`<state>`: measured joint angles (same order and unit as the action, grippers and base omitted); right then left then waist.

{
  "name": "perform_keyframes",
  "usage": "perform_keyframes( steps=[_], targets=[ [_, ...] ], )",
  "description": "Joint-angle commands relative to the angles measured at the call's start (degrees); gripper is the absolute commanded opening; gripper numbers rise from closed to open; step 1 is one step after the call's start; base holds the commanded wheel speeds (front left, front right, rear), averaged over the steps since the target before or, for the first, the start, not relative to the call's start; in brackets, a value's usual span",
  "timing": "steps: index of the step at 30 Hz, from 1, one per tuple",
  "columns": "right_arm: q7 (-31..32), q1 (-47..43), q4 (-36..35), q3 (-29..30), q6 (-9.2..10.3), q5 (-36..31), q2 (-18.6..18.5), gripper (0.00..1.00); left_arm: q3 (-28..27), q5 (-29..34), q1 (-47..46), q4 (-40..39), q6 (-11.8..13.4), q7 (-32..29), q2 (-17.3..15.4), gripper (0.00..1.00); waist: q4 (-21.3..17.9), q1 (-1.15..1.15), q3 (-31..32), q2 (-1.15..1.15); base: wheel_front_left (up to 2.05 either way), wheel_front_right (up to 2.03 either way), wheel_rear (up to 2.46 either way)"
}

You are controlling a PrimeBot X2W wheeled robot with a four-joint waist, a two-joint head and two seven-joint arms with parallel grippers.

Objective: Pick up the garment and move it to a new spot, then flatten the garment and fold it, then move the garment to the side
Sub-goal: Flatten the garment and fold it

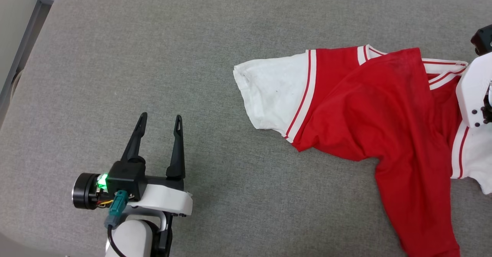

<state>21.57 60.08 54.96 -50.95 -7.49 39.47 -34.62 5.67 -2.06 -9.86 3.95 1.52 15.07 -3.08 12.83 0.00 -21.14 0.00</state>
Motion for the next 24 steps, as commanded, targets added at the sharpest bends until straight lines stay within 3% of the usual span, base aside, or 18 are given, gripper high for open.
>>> perform_keyframes(
  steps=[1,5,15,20,24],
  targets=[
    [-0.64,-1.87,0.81,-0.17,0.0,0.39,0.92,1.0,-0.21,0.0,-0.31,0.16,0.11,0.14,0.02,1.0,-0.35,0.0,0.28,0.0,0.0,0.0,0.0],
    [-7.44,-1.43,0.81,1.15,0.01,1.22,1.86,1.0,-1.2,0.31,0.36,0.65,-0.13,0.14,-0.51,1.0,-1.63,0.0,2.08,0.0,0.0,0.0,0.0],
    [-32.11,-6.28,-2.93,5.04,0.04,-2.97,3.15,1.0,-3.62,0.44,-0.11,0.62,-1.56,0.14,-3.4,1.0,-6.3,0.0,8.1,0.0,0.0,0.0,0.0],
    [-36.42,-10.91,-6.93,11.38,0.03,-6.54,5.49,1.0,-4.66,-0.09,-2.96,1.51,-3.79,0.14,-6.0,1.0,-8.77,0.0,9.65,0.0,0.0,0.0,0.0],
    [-36.71,-16.97,-14.5,19.71,0.04,-10.93,7.14,1.0,-4.57,-1.46,-6.91,3.57,-6.25,0.14,-8.17,1.0,-10.31,0.0,10.23,0.0,0.0,0.0,0.0]
  ],
)
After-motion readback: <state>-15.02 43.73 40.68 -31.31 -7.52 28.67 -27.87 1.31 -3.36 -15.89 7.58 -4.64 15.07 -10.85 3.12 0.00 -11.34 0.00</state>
